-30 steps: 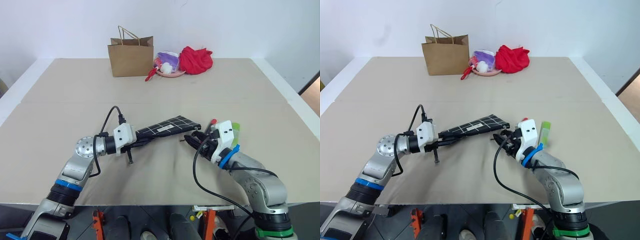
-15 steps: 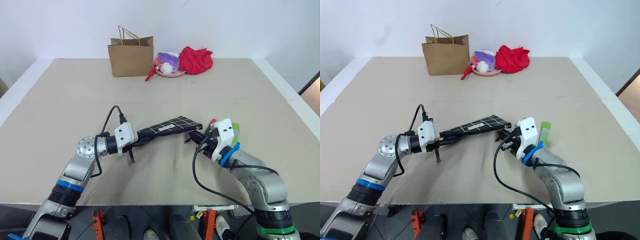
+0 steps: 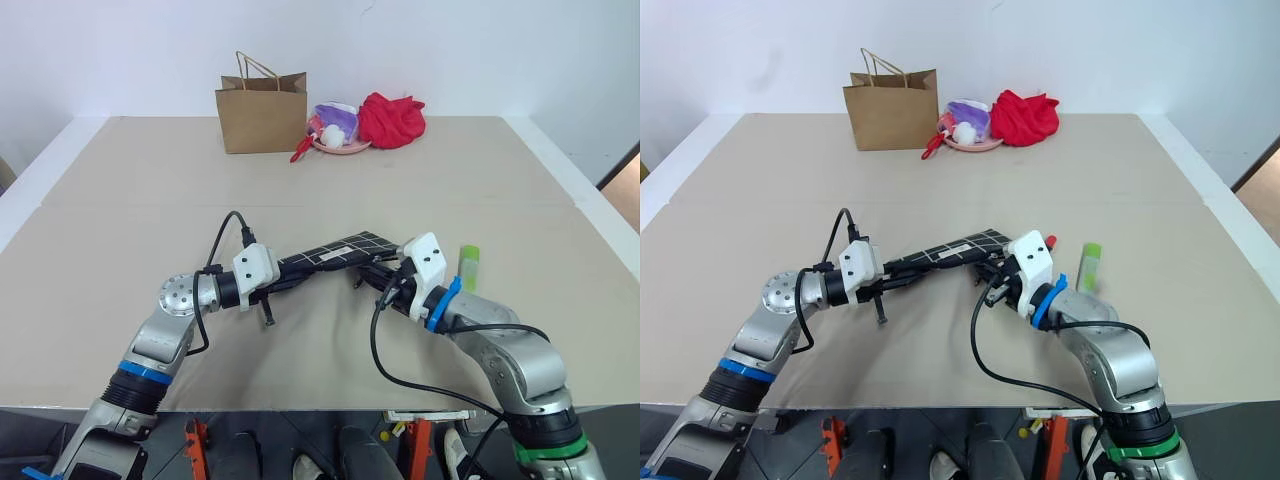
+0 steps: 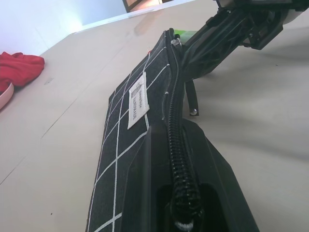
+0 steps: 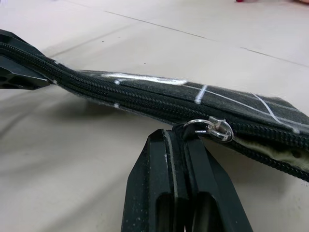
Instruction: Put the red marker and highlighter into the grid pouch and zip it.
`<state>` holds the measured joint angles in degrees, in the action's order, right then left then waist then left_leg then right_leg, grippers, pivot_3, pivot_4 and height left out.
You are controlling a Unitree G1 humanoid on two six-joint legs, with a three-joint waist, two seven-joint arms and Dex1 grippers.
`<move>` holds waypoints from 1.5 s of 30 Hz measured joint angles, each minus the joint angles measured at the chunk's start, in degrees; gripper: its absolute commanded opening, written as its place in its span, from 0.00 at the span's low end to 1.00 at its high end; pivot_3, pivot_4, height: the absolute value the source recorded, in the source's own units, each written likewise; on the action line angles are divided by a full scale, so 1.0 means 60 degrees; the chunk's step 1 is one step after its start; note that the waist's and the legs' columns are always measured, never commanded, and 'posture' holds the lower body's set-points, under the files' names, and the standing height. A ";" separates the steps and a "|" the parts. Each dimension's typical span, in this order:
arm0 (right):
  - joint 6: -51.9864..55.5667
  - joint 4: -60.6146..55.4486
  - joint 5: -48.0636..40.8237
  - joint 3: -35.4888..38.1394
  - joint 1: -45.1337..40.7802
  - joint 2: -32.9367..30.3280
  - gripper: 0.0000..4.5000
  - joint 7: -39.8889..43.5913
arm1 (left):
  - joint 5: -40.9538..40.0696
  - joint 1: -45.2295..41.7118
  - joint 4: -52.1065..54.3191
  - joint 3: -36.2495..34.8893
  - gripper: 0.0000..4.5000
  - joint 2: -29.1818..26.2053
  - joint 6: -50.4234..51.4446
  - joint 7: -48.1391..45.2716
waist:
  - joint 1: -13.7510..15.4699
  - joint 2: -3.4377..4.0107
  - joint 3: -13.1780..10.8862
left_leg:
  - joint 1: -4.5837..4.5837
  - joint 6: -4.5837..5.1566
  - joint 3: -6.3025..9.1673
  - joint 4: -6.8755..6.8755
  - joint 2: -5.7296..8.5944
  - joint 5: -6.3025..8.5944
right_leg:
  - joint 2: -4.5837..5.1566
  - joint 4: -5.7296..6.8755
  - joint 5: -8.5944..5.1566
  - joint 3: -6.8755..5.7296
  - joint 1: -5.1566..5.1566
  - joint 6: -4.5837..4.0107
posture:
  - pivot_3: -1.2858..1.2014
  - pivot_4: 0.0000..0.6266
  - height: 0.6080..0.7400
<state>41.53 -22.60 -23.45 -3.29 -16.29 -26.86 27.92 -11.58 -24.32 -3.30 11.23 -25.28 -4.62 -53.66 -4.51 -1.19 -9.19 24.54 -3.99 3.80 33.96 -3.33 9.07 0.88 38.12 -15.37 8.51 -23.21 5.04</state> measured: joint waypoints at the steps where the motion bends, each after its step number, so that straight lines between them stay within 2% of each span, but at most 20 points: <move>1: 0.0059 -0.0062 0.0012 -0.0121 -0.0047 -0.0066 0.01 0.0071 | 0.0019 0.0000 0.0000 0.0000 0.00 0.0012 0.0000 0.0033 | 0.0001 0.0000 0.0000 | 0.0000 0.0000 0.0001 0.0000 0.0000 0.0000 | 0.0000 0.0000 0.0000 0.0000 0.0000 0.0000 | 0.52 0.24 1.00; 6: 0.0494 -0.0579 -0.0030 -0.1042 -0.0282 0.0201 0.01 0.0294 | 0.0090 -0.0004 -0.0001 0.0009 0.00 0.0194 0.0000 0.0160 | -0.0001 0.0000 0.0000 | 0.0002 0.0000 0.0003 -0.0001 0.0000 0.0000 | 0.0000 0.0000 -0.0001 -0.0001 -0.0001 0.0000 | 0.52 0.24 1.00; 15: 0.0682 -0.0584 -0.0092 -0.1017 -0.0626 0.0369 0.01 0.0270 | 0.0183 -0.0011 0.0064 0.0007 0.00 0.0261 0.0000 0.0182 | 0.0008 -0.0001 -0.0001 | 0.0002 0.0000 0.0004 0.0000 0.0000 0.0000 | 0.0000 0.0000 -0.0001 -0.0001 0.0000 0.0001 | 0.52 0.24 1.00; 16: 0.0722 -0.0580 -0.0111 -0.0936 -0.0623 0.0350 0.16 0.0275 | 0.0183 -0.0011 0.0089 0.0007 0.00 0.0257 0.0000 0.0179 | 0.0008 -0.0001 -0.0001 | 0.0003 0.0000 0.0004 0.0000 0.0000 0.0000 | 0.0000 0.0000 -0.0001 -0.0002 0.0000 0.0001 | 0.52 0.24 1.00; 17: 0.0780 -0.0580 -0.0167 -0.0847 -0.0613 0.0301 0.22 0.0287 | 0.0181 -0.0011 0.0110 0.0005 0.00 0.0245 0.0000 0.0171 | 0.0009 -0.0002 -0.0001 | 0.0003 0.0000 0.0004 0.0001 0.0000 0.0000 | 0.0000 0.0000 -0.0001 -0.0001 0.0000 0.0001 | 0.52 0.24 1.00; 19: 0.0940 -0.0580 -0.0261 -0.0657 -0.0527 0.0203 0.42 0.0310 | 0.0179 -0.0008 0.0153 -0.0019 0.00 0.0197 0.0001 0.0146 | 0.0011 -0.0002 -0.0001 | 0.0003 0.0000 0.0004 0.0000 0.0000 0.0000 | 0.0000 0.0000 -0.0001 -0.0002 0.0000 0.0001 | 0.52 0.24 1.00; 24: 0.0848 -0.0597 -0.0345 -0.0367 -0.0349 0.0148 0.98 0.0287 | 0.0173 0.0022 0.0201 -0.0064 0.00 0.0067 0.0001 0.0099 | 0.0005 -0.0001 -0.0001 | 0.0002 0.0000 0.0004 0.0000 0.0000 0.0000 | 0.0000 0.0000 -0.0001 -0.0002 0.0000 0.0001 | 0.52 0.24 1.00; 28: 0.1011 -0.0923 -0.0645 0.0668 0.0256 -0.0051 0.98 0.0126 | 0.0176 0.0036 0.0215 -0.0073 0.00 -0.0001 0.0003 0.0099 | 0.0063 -0.0004 -0.0002 | 0.0010 0.0000 0.0005 0.0000 0.0002 0.0000 | 0.0002 -0.0003 -0.0003 -0.0003 0.0000 0.0003 | 0.52 0.24 1.00; 33: 0.1217 -0.1088 -0.0673 0.2344 0.1097 -0.0844 0.98 -0.0228 | 0.0174 0.0045 0.0222 -0.0086 0.00 -0.0046 0.0003 0.0094 | 0.0072 -0.0006 -0.0004 | 0.0010 -0.0001 0.0005 0.0000 0.0003 0.0001 | 0.0002 -0.0008 -0.0004 -0.0004 -0.0001 0.0003 | 0.52 0.24 1.00; 37: 0.1212 -0.0960 -0.0268 0.2560 0.1131 -0.0825 0.98 -0.0855 | 0.0148 0.0045 0.0232 -0.0088 0.00 -0.0033 0.0003 0.0087 | -0.0013 -0.0006 -0.0004 | -0.0001 0.0000 0.0005 0.0000 0.0002 0.0001 | -0.0001 -0.0005 0.0002 -0.0004 -0.0002 -0.0004 | 0.52 0.24 1.00; 45: 0.2190 -0.0144 0.0470 0.2396 0.0203 0.1308 0.98 -0.3456 | 0.0043 0.0045 0.0279 -0.0096 0.00 -0.0014 0.0013 0.0108 | -0.0001 -0.0005 -0.0004 | 0.0006 0.0000 0.0008 0.0000 0.0002 0.0000 | 0.0001 -0.0005 0.0005 -0.0004 -0.0003 0.0000 | 0.52 0.24 1.00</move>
<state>54.67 -23.46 -20.63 11.08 -15.07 -19.01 7.19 -11.33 -24.05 -1.63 10.65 -25.37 -4.55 -53.01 -4.52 -1.21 -9.22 24.58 -3.99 3.85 33.96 -3.32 9.07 0.88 38.08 -15.34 8.49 -23.22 5.05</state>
